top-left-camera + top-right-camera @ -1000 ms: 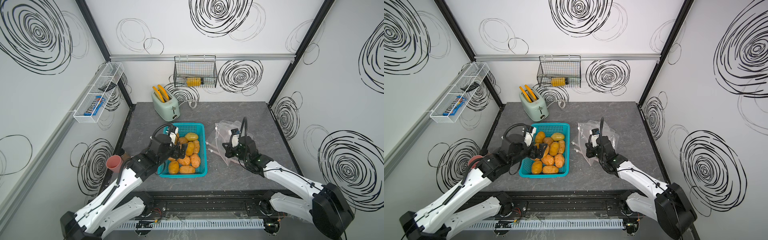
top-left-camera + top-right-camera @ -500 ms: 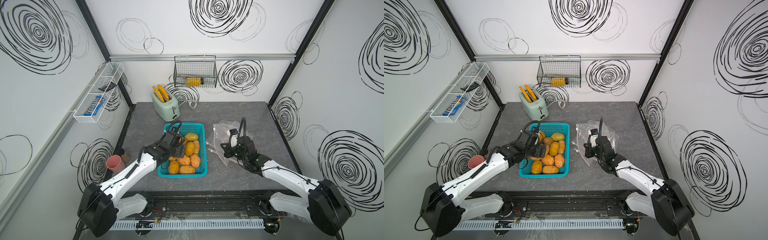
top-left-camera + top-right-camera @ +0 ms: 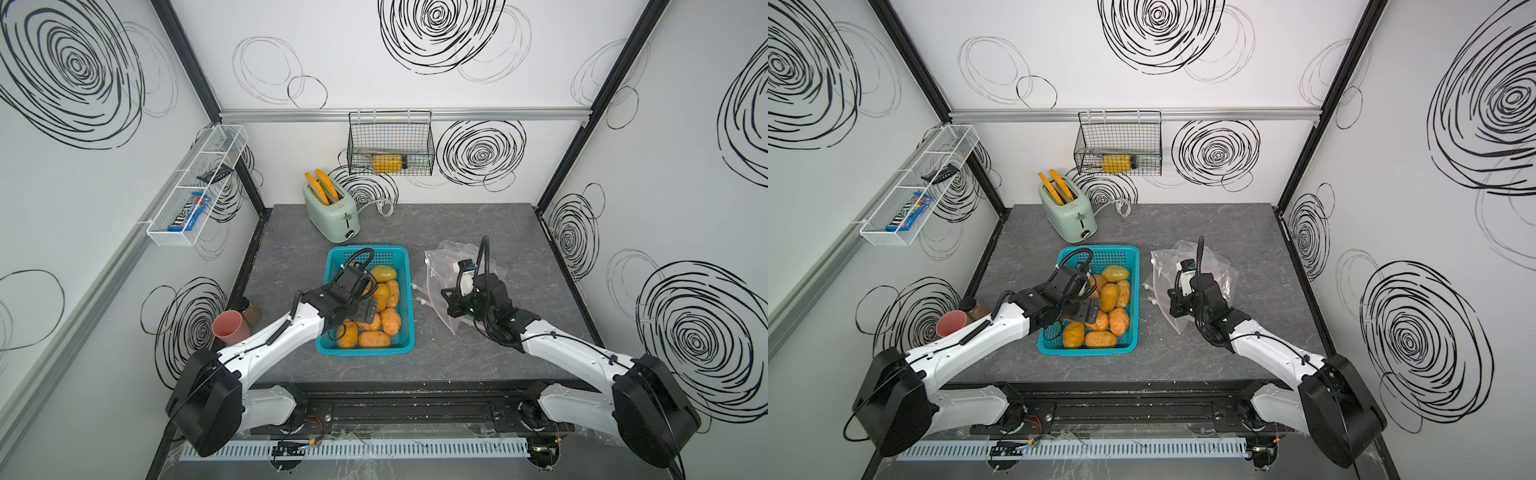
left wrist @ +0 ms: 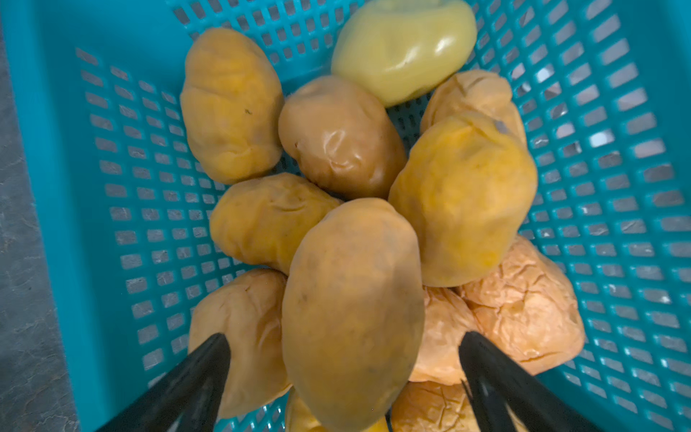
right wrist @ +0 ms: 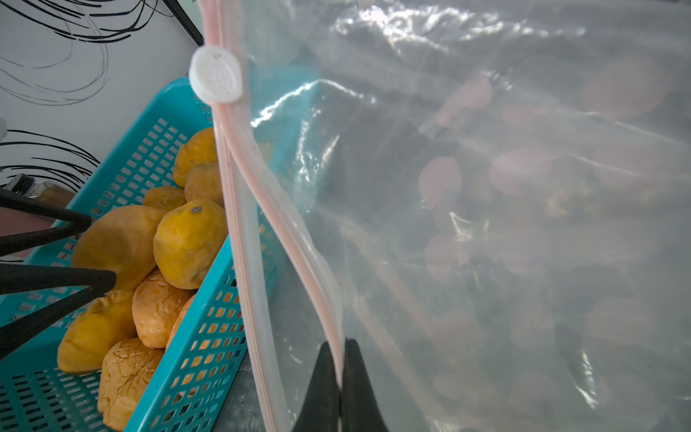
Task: Put the potatoes into a zipper bag and zip it
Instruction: Pick up the potato from the basket.
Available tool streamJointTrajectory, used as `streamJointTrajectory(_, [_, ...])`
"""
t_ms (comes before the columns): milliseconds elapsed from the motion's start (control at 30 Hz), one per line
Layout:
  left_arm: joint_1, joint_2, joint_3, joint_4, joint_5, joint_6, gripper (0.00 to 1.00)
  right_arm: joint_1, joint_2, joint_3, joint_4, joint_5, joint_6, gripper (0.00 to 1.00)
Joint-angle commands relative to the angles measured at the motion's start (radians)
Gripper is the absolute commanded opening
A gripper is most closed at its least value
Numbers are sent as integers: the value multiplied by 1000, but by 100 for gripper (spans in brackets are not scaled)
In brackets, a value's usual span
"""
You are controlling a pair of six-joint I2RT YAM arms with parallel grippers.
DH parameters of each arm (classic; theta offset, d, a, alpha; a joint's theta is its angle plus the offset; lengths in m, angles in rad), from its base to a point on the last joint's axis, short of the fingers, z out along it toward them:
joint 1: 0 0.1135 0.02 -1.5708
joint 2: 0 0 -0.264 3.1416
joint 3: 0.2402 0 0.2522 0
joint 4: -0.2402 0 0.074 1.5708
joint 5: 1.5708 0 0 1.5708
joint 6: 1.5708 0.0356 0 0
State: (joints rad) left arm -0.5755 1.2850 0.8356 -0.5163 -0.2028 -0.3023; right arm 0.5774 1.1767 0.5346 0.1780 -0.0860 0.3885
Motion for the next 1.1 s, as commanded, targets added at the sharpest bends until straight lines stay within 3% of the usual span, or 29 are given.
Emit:
streamJointTrajectory(0, [20, 16, 3, 29, 37, -2, 95, 3, 8, -10, 22, 5, 10, 0])
streamJointTrajectory(333, [48, 61, 14, 52, 114, -2, 80, 4, 8, -13, 22, 14, 7, 0])
streamJointTrajectory(500, [40, 63, 13, 48, 94, -2, 80, 4, 11, -18, 26, 18, 7, 0])
streamJointTrajectory(667, [42, 55, 22, 46, 89, 0, 68, 4, 11, -18, 26, 21, 7, 0])
streamJointTrajectory(800, [41, 1, 15, 61, 85, -1, 65, 4, 8, -23, 32, 20, 7, 0])
streamJointTrajectory(933, [0, -95, -1, 90, 102, -6, 59, 5, 0, -22, 29, 12, 6, 0])
streamJointTrajectory(1067, [-112, -166, 33, 124, 187, -16, 60, 6, -23, -30, 38, -7, 7, 0])
